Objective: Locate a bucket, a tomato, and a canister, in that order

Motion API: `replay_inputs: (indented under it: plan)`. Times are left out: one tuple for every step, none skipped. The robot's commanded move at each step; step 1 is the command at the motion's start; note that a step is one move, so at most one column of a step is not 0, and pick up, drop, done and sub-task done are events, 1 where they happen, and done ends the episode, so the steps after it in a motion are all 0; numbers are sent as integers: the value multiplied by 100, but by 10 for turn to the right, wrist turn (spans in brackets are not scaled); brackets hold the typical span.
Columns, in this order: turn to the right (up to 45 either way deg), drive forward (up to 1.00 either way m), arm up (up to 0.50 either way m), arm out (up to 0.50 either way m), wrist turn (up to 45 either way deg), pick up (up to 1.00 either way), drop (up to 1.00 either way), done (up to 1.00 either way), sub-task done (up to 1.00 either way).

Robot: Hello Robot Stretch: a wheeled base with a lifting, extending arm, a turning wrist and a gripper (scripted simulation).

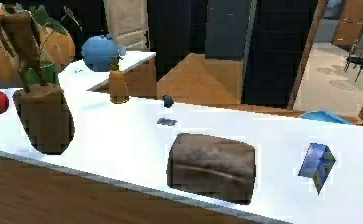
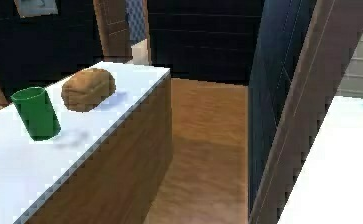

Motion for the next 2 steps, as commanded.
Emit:
replay_inputs:
  plan:
    - [450, 0, 0, 0, 0, 0, 0, 0, 0]
    - [450, 0, 0, 0, 0, 0, 0, 0, 0]
